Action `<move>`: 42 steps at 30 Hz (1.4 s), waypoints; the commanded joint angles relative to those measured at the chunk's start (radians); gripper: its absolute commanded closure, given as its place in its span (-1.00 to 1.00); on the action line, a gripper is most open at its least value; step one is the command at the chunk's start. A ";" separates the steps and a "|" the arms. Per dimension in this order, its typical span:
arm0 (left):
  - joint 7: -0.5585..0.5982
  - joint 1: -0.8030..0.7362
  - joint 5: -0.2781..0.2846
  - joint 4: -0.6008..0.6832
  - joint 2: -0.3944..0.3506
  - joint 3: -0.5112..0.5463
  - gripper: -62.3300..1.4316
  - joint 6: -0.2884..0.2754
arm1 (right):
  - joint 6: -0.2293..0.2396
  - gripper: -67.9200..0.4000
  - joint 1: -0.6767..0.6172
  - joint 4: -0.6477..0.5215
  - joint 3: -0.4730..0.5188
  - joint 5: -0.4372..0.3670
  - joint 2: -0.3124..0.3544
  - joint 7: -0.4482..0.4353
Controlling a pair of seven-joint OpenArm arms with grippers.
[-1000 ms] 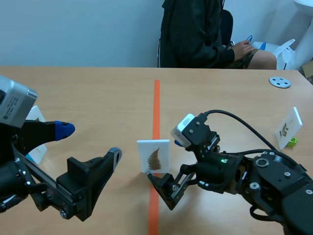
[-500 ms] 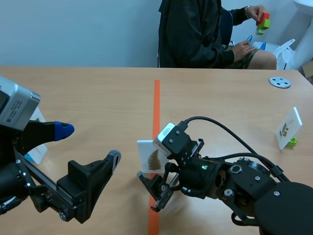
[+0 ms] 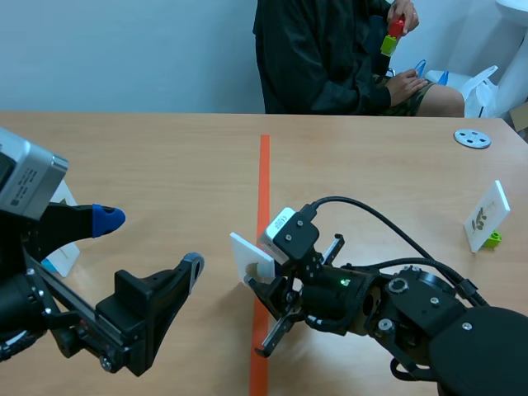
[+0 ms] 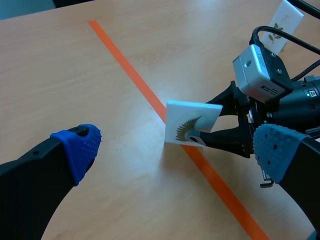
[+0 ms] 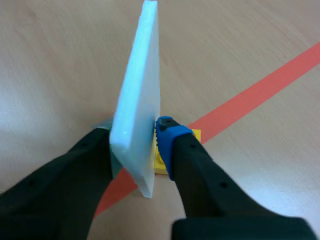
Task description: Sort the leaf by its shape. The table is split by an orange tape line. A compound leaf with several leaflets goes to the left side, a simple leaf with one blade goes to the right side. Return to the home posture when a red brick is placed on the table.
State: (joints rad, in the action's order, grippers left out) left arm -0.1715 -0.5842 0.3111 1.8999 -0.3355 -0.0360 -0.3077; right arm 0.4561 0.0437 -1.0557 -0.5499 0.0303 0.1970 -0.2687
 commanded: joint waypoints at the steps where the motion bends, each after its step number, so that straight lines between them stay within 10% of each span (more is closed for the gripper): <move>1: 0.017 0.005 0.010 0.005 0.000 0.005 -1.00 0.002 | -0.001 0.78 0.017 -0.022 0.010 -0.011 0.011 -0.016; 11: 0.017 0.005 0.009 0.005 0.000 0.005 -1.00 0.003 | 0.016 0.94 -0.005 -0.135 0.058 -0.015 0.042 -0.074; 25: 0.017 0.005 0.009 0.005 0.000 0.005 -1.00 0.004 | 0.090 0.94 -0.284 -0.459 0.453 -0.099 0.137 -0.066; 32: 0.018 0.005 0.009 0.005 0.000 0.005 -1.00 0.003 | 0.159 0.94 -0.357 -0.470 0.665 -0.249 0.139 -0.016; 42: 0.017 0.005 0.009 0.005 0.000 0.005 -1.00 0.003 | 0.117 0.94 -0.329 -0.372 0.750 -0.332 0.142 0.061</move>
State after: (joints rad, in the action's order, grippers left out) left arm -0.1719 -0.5842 0.3111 1.8999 -0.3355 -0.0360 -0.3073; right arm 0.5823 -0.3187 -1.4471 0.2070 -0.2798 0.3267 -0.1955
